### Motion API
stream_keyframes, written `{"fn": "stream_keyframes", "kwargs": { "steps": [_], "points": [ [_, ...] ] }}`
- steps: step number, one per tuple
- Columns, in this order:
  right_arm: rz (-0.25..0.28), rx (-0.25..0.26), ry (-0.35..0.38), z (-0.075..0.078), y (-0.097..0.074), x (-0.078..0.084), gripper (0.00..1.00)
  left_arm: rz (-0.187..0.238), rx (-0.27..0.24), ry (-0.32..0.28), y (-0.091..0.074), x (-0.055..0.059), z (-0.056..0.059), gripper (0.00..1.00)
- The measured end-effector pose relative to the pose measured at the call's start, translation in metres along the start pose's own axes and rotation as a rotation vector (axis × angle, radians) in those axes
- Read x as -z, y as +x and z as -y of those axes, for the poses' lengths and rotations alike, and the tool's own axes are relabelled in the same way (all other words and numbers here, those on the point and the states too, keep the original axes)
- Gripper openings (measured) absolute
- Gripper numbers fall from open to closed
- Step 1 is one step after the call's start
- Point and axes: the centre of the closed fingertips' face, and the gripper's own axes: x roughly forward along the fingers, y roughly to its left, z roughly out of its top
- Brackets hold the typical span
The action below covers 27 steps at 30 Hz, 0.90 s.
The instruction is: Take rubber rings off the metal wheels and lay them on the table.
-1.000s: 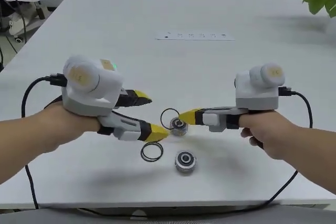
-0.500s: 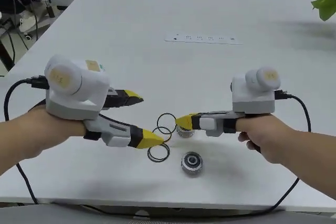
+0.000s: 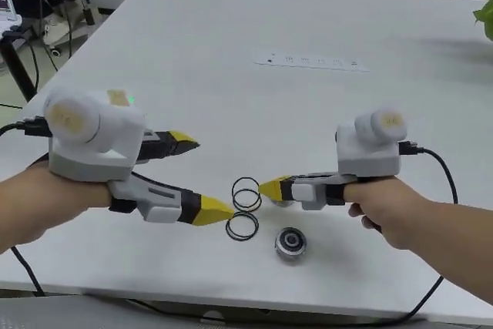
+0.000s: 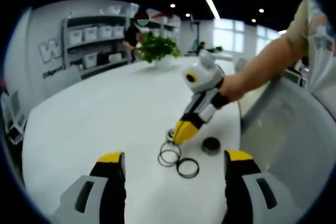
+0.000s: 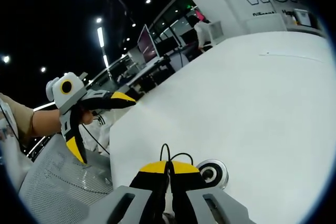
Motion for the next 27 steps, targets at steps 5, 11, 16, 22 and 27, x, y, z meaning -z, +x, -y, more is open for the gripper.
{"fn": "stream_keyframes", "kwargs": {
  "steps": [5,11,16,22,27],
  "points": [
    [-0.016,0.010,-0.015,0.002,0.004,0.001,0.00,-0.001,-0.005,-0.012,-0.005,0.005,0.001,0.78],
    [-0.026,0.030,-0.040,0.006,0.007,0.000,0.00,-0.004,-0.015,-0.024,-0.010,0.009,0.000,0.78],
    [-0.049,0.047,-0.062,0.008,0.009,0.005,0.00,-0.008,-0.019,-0.030,-0.012,0.012,0.000,0.77],
    [-0.067,0.077,-0.095,0.013,0.007,0.008,0.00,-0.014,-0.023,-0.034,-0.012,0.015,-0.001,0.77],
    [-0.065,0.088,-0.127,0.012,0.007,0.006,0.01,-0.021,-0.025,-0.034,-0.013,0.017,-0.002,0.77]
  ]
}}
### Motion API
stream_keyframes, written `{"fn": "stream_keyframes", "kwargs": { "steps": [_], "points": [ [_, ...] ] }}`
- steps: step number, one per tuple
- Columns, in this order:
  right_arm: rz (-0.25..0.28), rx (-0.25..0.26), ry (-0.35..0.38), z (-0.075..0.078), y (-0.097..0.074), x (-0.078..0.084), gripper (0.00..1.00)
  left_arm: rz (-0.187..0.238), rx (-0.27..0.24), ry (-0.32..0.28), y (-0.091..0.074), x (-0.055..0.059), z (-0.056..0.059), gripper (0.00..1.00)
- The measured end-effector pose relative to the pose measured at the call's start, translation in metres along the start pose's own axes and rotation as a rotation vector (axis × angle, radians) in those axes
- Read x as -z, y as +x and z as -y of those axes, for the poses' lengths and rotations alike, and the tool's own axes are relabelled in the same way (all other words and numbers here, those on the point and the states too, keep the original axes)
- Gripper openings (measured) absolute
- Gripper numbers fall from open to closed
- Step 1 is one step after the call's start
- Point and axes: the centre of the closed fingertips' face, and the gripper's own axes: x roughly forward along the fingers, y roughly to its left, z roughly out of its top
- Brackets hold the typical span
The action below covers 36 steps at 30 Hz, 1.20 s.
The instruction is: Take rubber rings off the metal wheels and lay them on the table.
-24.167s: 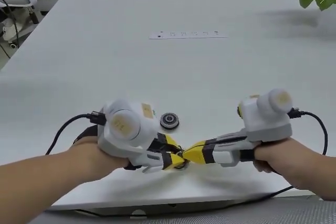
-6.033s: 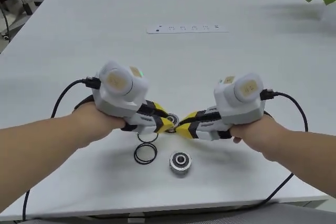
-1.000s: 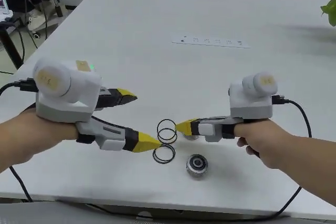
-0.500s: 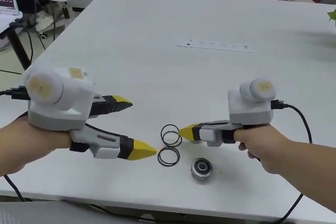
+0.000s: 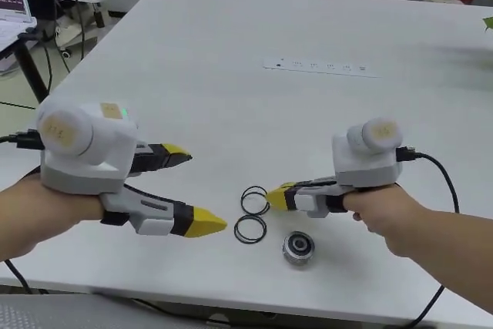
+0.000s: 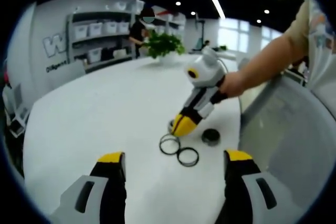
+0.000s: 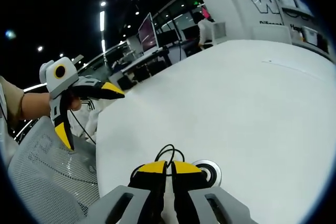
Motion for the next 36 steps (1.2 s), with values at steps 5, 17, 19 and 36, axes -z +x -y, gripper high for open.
{"fn": "stream_keyframes", "kwargs": {
  "steps": [5,17,19,36],
  "points": [
    [0.003,0.006,-0.029,-0.004,0.000,-0.003,0.08,-0.004,0.000,0.001,0.000,0.000,-0.001,0.77],
    [0.019,-0.001,-0.069,-0.010,-0.007,-0.010,0.19,-0.006,0.007,0.001,0.000,-0.003,0.002,0.77],
    [0.023,0.000,-0.085,-0.012,-0.011,-0.011,0.20,-0.004,0.007,0.001,0.000,-0.004,0.002,0.77],
    [0.123,0.018,-0.112,-0.015,-0.057,-0.031,0.35,0.014,0.007,0.008,-0.005,-0.014,0.011,0.78]
  ]
}}
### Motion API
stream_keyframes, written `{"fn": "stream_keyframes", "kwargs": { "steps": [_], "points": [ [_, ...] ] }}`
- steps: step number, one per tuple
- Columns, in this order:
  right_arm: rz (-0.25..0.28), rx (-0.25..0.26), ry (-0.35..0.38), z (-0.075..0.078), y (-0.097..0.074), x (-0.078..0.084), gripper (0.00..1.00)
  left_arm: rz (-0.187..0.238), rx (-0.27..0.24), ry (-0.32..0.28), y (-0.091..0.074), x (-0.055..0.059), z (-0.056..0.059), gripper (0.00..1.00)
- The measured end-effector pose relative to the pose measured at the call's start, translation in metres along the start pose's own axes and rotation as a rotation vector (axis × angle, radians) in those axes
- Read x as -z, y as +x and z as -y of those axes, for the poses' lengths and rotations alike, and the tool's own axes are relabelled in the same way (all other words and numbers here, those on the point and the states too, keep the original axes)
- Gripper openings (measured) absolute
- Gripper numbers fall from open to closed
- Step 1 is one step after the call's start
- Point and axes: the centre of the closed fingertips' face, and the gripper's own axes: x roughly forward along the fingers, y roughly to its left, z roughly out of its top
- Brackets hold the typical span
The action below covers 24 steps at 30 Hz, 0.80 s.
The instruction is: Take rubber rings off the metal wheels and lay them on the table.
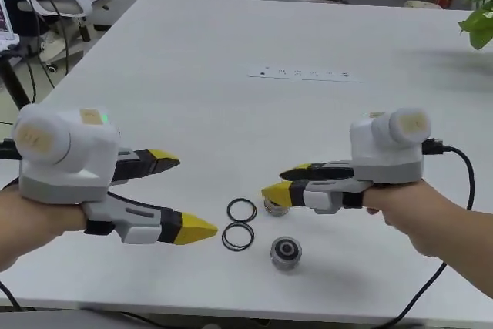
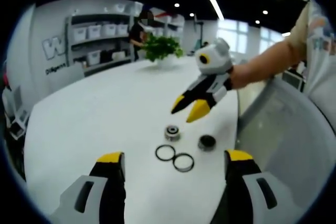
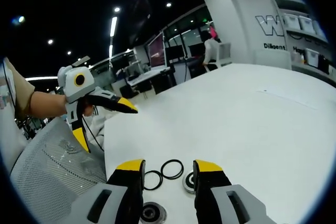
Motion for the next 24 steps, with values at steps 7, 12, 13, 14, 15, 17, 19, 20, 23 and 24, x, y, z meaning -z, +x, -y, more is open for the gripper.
{"fn": "stream_keyframes", "kwargs": {
  "steps": [7,12,13,14,15,17,19,20,23,24],
  "points": [
    [0.060,0.003,-0.011,-0.006,-0.021,-0.012,0.45,0.009,-0.007,0.005,-0.003,-0.005,0.003,0.79],
    [0.082,0.012,-0.028,-0.013,-0.037,-0.014,0.52,0.023,-0.014,-0.003,-0.006,-0.009,0.002,0.79],
    [0.083,0.015,-0.038,-0.014,-0.040,-0.014,0.53,0.024,-0.016,-0.004,-0.006,-0.010,0.002,0.80],
    [0.084,0.019,-0.051,-0.015,-0.045,-0.013,0.55,0.027,-0.018,-0.007,-0.007,-0.011,0.002,0.80],
    [0.083,0.023,-0.059,-0.016,-0.048,-0.013,0.56,0.034,-0.019,-0.010,-0.008,-0.013,0.003,0.80],
    [0.088,0.030,-0.067,-0.017,-0.055,-0.013,0.57,0.044,-0.017,-0.012,-0.009,-0.016,0.006,0.80],
    [0.097,0.041,-0.074,-0.016,-0.062,-0.015,0.57,0.047,-0.016,-0.011,-0.009,-0.018,0.008,0.81],
    [0.102,0.044,-0.073,-0.016,-0.065,-0.016,0.58,0.048,-0.016,-0.009,-0.009,-0.019,0.009,0.81],
    [0.115,0.057,-0.078,-0.017,-0.075,-0.018,0.61,0.047,-0.019,-0.004,-0.010,-0.020,0.009,0.83],
    [0.113,0.060,-0.081,-0.017,-0.077,-0.017,0.63,0.051,-0.024,-0.003,-0.011,-0.021,0.009,0.83]
  ]
}}
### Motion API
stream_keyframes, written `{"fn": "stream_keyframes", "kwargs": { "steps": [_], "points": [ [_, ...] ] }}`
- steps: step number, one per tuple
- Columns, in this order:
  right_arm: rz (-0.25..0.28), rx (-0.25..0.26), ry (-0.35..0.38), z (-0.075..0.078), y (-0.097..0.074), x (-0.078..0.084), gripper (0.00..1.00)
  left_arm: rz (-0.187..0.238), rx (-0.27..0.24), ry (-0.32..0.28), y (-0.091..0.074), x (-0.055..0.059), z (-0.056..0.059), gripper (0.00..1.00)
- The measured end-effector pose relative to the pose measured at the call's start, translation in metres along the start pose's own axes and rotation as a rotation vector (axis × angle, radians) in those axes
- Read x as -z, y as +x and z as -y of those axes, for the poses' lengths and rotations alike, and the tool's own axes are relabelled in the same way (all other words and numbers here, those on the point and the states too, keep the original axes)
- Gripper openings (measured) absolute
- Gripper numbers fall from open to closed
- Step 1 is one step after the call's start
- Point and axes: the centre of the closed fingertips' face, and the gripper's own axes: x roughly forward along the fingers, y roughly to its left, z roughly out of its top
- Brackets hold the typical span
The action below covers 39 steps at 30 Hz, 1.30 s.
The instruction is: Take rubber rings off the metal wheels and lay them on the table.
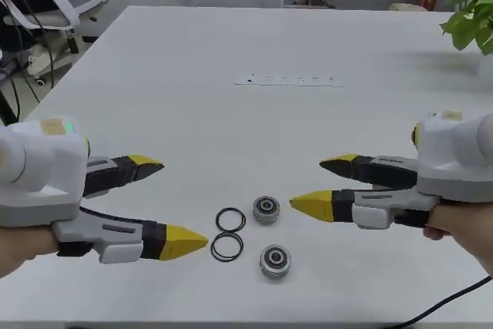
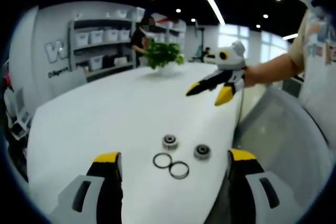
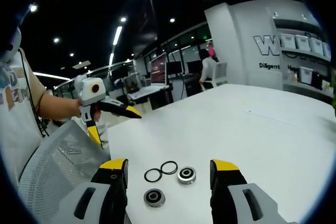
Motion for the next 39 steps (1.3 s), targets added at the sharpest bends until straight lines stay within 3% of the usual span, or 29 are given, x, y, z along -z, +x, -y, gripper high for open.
{"fn": "stream_keyframes", "kwargs": {
  "steps": [6,15,26,33,39],
  "points": [
    [-0.013,0.032,0.004,0.001,-0.018,0.006,0.68,0.017,-0.013,-0.012,-0.006,-0.004,-0.002,0.84],
    [-0.039,0.073,-0.035,-0.004,-0.038,0.017,0.77,0.008,-0.025,-0.020,-0.014,0.003,0.002,0.85],
    [-0.100,0.104,-0.088,-0.014,-0.051,0.036,0.84,0.010,-0.039,-0.023,-0.020,0.006,0.010,0.88],
    [-0.099,0.118,-0.076,-0.013,-0.056,0.039,0.85,-0.003,-0.043,-0.017,-0.024,0.011,0.016,0.89],
    [-0.092,0.122,-0.061,-0.013,-0.058,0.039,0.86,0.001,-0.059,-0.017,-0.028,0.010,0.014,0.89]
  ]
}}
